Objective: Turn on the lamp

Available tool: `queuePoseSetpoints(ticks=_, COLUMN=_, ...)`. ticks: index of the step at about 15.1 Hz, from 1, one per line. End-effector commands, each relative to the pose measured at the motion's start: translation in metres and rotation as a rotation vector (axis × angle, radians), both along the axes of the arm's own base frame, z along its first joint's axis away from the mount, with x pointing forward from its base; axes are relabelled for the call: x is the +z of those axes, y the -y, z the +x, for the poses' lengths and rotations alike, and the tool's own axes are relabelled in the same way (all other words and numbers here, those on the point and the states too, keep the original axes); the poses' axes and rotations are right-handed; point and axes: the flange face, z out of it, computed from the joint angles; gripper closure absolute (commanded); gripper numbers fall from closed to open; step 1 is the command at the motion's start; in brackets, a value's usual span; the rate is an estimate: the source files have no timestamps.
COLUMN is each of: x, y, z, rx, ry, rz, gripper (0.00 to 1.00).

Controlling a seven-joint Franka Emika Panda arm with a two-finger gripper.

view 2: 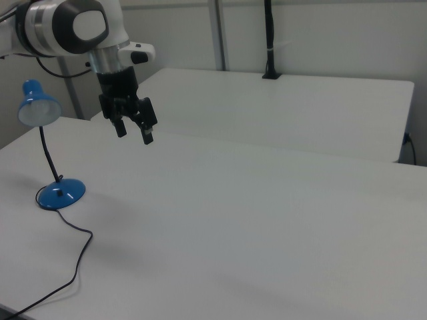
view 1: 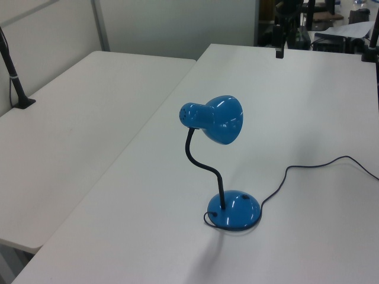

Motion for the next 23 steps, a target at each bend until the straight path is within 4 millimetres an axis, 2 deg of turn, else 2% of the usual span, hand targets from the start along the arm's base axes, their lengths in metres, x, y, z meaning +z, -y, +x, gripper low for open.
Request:
queuePoseSetpoints(ticks=1, x=0.0048, y=-0.0013, z=-0.0034, rx=0.026, ry=-0.012, rz=0.003, gripper=0.00)
queuePoseSetpoints(ticks=14, x=0.0052, y=0.0012, z=-0.0029, rx=0.024, ry=-0.007, rz=0.003, gripper=0.00)
queuePoseSetpoints(ticks=15, x=0.0059, y=0.0013, z=-0.0028, rx=0.033, ry=-0.006, rz=0.002, gripper=0.03)
queuePoseSetpoints(ticks=17, x=0.0065, y=0.0027, z=-0.0035, rx=0.069, ry=-0.011, rz=0.006, gripper=0.27)
queuePoseSetpoints(ticks=18, x=0.0062, y=0.0026, z=-0.0039, rx=0.070, ry=-0.014, rz=0.008, gripper=0.44)
queuePoseSetpoints(ticks=20, x=0.0055, y=0.0018, z=-0.0040, rx=0.070, ry=-0.016, rz=0.008, gripper=0.70)
queuePoseSetpoints(ticks=23, x=0.0055, y=0.0017, z=-0.0033, rx=0.073, ry=-0.014, rz=0.008, gripper=0.96)
